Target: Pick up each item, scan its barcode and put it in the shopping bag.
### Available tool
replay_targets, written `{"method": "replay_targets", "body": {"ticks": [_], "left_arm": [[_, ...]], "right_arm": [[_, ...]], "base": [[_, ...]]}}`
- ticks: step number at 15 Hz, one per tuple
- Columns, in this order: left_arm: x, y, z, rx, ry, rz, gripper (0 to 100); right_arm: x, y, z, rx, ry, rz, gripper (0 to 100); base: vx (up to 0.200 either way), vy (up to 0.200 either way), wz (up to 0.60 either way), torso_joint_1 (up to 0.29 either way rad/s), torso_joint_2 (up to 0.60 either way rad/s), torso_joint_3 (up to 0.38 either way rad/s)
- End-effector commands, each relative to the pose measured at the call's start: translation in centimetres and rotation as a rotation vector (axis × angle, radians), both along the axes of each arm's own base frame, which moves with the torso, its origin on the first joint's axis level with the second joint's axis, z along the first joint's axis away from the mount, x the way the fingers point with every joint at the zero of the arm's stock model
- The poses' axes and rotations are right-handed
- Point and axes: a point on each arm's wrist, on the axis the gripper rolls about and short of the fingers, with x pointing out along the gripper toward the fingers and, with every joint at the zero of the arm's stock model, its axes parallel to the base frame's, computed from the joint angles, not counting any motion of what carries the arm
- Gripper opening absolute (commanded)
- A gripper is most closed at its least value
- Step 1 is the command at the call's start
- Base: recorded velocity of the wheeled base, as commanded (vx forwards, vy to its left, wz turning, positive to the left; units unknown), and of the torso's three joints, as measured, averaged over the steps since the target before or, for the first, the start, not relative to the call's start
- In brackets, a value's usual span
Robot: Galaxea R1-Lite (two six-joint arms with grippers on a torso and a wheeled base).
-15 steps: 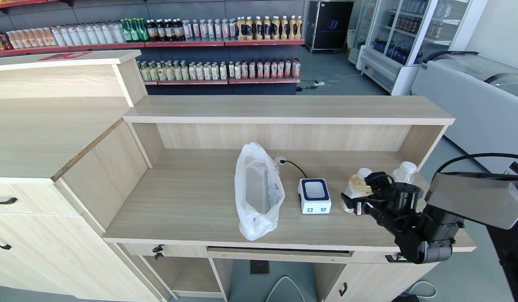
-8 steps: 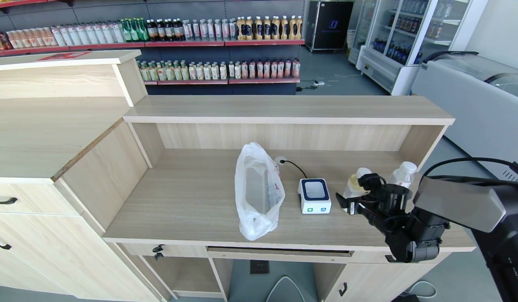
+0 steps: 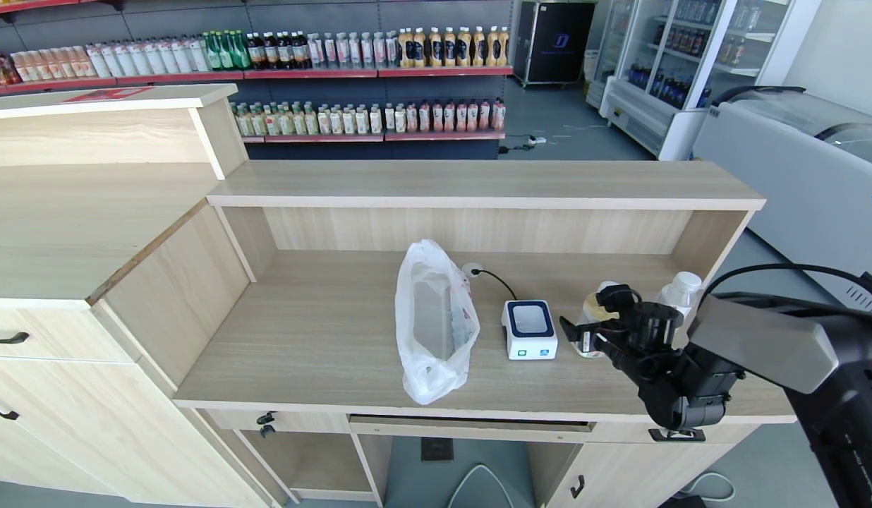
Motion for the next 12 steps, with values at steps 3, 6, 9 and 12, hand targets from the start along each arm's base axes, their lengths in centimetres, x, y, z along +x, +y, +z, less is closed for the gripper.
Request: {"method": "replay_targets", "body": {"ticks": [3,6,9,12], "left_arm": [[0.0,0.0,0.0,0.0,0.0,0.0,100],[0.0,0.0,0.0,0.0,0.0,0.0,100],[0.0,0.0,0.0,0.0,0.0,0.0,100],[0.0,0.0,0.0,0.0,0.0,0.0,100]], "right_arm": [[-0.04,0.04,-0.86,-0.01,0.012,0.007,100],[0.43,0.04,-0.68,-0.006,0.0,0.012,100],[0.8,0.15,-0.49,0.002,-0.016,0.039,100],[0.91,0.06,-0.21,0.003,-0.024,0.049,0]], "base": [[0.0,0.0,0.0,0.0,0.0,0.0],[0.0,0.0,0.0,0.0,0.0,0.0],[0.0,0.0,0.0,0.0,0.0,0.0],[0.0,0.0,0.0,0.0,0.0,0.0]]}}
